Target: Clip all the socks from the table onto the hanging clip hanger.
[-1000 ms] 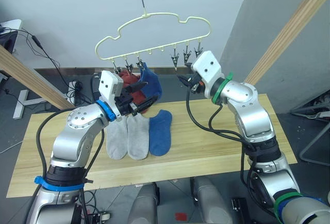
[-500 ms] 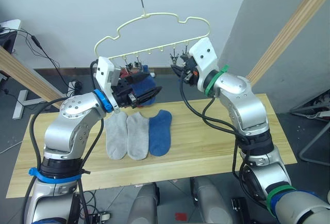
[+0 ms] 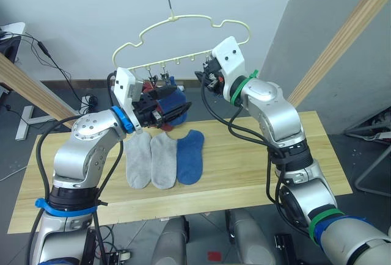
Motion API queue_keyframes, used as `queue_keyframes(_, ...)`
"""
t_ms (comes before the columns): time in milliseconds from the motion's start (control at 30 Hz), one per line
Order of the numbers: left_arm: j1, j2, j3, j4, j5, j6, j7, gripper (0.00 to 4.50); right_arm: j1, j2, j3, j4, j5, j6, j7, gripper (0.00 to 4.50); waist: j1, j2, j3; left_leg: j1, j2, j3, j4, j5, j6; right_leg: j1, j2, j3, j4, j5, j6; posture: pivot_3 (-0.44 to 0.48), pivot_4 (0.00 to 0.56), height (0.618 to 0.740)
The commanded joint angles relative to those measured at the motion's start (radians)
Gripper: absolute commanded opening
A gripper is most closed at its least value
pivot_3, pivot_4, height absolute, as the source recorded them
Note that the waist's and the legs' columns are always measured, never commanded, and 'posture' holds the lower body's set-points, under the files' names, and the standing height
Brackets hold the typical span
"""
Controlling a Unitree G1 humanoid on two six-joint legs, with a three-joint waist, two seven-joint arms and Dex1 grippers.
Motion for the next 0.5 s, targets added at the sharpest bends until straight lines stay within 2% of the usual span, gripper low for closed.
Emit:
queue_keyframes(33, -0.007, -0.005, 0.019, -0.023, 0.002, -0.018, 0.01, 3.25, -0.033, 0.009, 0.001, -0.009, 0.017, -0.034, -0.005, 2.08, 0.0, 0.0, 0.0, 0.0, 0.0, 0.0, 0.0, 0.0, 0.0, 0.0, 0.0, 0.0, 0.0, 0.0, 0.0, -0.052, 0.281, 0.74)
queue_keyframes(233, -0.011, -0.016, 0.017, -0.027, 0.004, -0.015, 0.029, 3.25, -0.023, -0.022, 0.012, -0.052, 0.003, -0.045, 0.007, 2.08, 0.0, 0.0, 0.0, 0.0, 0.0, 0.0, 0.0, 0.0, 0.0, 0.0, 0.0, 0.0, 0.0, 0.0, 0.0, -0.05, 0.287, 0.74)
queue_keyframes(500, -0.014, -0.015, 0.015, -0.025, -0.004, -0.009, 0.026, 3.25, 0.051, -0.096, -0.004, -0.261, 0.06, 0.086, 0.046, 2.08, 0.0, 0.0, 0.0, 0.0, 0.0, 0.0, 0.0, 0.0, 0.0, 0.0, 0.0, 0.0, 0.0, 0.0, 0.0, -0.058, 0.295, 0.74)
